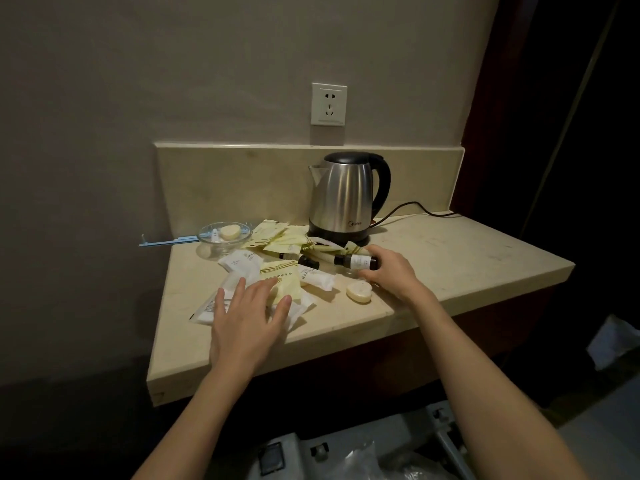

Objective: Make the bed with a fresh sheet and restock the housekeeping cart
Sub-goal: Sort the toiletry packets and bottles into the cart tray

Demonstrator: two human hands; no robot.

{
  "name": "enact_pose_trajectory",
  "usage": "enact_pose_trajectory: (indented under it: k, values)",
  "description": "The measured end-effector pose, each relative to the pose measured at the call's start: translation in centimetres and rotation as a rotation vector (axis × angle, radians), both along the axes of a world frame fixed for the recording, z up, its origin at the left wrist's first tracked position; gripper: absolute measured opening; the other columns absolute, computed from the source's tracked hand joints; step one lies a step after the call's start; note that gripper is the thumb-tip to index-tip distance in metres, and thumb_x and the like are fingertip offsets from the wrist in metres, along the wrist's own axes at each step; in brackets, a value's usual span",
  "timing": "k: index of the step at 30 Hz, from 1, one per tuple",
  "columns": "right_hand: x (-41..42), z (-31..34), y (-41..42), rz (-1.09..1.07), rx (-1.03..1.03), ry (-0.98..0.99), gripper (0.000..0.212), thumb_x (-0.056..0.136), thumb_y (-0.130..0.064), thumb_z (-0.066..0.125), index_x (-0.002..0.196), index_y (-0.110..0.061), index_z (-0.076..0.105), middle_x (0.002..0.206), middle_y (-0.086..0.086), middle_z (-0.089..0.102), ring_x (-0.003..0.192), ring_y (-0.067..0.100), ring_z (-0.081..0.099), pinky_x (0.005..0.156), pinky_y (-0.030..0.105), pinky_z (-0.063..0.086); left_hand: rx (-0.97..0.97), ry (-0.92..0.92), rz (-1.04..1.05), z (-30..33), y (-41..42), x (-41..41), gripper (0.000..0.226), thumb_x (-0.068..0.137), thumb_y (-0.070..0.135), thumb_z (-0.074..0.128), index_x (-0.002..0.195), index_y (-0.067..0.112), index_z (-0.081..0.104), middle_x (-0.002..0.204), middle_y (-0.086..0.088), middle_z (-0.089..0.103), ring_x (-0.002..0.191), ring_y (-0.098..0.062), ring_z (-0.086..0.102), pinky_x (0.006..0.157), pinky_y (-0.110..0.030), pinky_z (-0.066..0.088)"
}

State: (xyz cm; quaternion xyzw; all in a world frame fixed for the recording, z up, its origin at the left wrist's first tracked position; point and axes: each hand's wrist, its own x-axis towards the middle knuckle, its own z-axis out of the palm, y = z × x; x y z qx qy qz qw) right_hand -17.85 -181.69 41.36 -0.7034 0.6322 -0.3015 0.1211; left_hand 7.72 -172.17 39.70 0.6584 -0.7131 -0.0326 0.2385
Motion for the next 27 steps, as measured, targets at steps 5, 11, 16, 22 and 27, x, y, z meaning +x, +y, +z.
enact_pose_trajectory:
  k: [5, 11, 16, 22, 27]
  values:
    - [-0.2, 0.2, -0.1, 0.035, -0.021, -0.104, 0.026, 0.084, -0.032, 0.069, 0.108, -0.031, 0.059, 0.097, -0.008, 0.063, 0.088, 0.013, 0.059, 0.080, 0.042, 0.053, -0.014, 0.046, -0.024, 0.0, 0.1, 0.1, 0.051, 0.097, 0.054, 0.024, 0.144, 0.036, 0.032, 0.153, 0.009, 0.031, 0.146, -0.013, 0.012, 0.119, -0.042, -0.003]
    - [-0.8, 2.4, 0.3, -0.007, -0.059, -0.104, 0.029, 0.082, -0.030, 0.071, 0.108, -0.032, 0.060, 0.096, -0.008, 0.063, 0.091, 0.016, 0.060, 0.080, 0.045, 0.052, -0.012, 0.054, -0.024, 0.2, 0.0, 0.1, 0.050, 0.097, 0.054, 0.027, 0.143, 0.036, 0.034, 0.154, 0.010, 0.030, 0.147, -0.013, 0.010, 0.118, -0.041, -0.004]
    - [-0.4, 4.9, 3.2, 0.001, -0.135, -0.143, 0.022, 0.079, -0.028, 0.073, 0.097, -0.034, 0.061, 0.088, -0.010, 0.064, 0.084, 0.014, 0.060, 0.077, 0.046, 0.052, -0.075, 0.330, -0.087, 1.3, 1.0, -0.7, 0.047, 0.097, 0.044, 0.042, 0.142, 0.030, 0.038, 0.154, 0.006, 0.030, 0.146, -0.013, 0.010, 0.118, -0.034, 0.007]
    - [4.5, 5.2, 9.7, 0.195, -0.108, -0.207, 0.035, 0.079, -0.019, 0.074, 0.112, -0.027, 0.063, 0.100, -0.014, 0.064, 0.089, 0.002, 0.059, 0.078, 0.025, 0.052, 0.209, 1.235, -0.281, 5.5, 2.8, -7.1, 0.073, 0.092, 0.045, 0.051, 0.151, 0.025, 0.012, 0.150, -0.007, 0.035, 0.134, -0.023, 0.040, 0.101, -0.030, 0.040]
    - [6.8, 4.6, 12.1, 0.330, -0.005, -0.198, 0.058, 0.082, -0.003, 0.067, 0.133, -0.023, 0.051, 0.121, -0.011, 0.058, 0.109, 0.004, 0.053, 0.091, 0.023, 0.048, 0.284, 1.561, -0.176, 5.9, 2.8, -9.3, 0.069, 0.089, 0.037, 0.061, 0.137, 0.037, 0.011, 0.137, -0.007, 0.042, 0.117, -0.028, 0.053, 0.095, -0.052, 0.049]
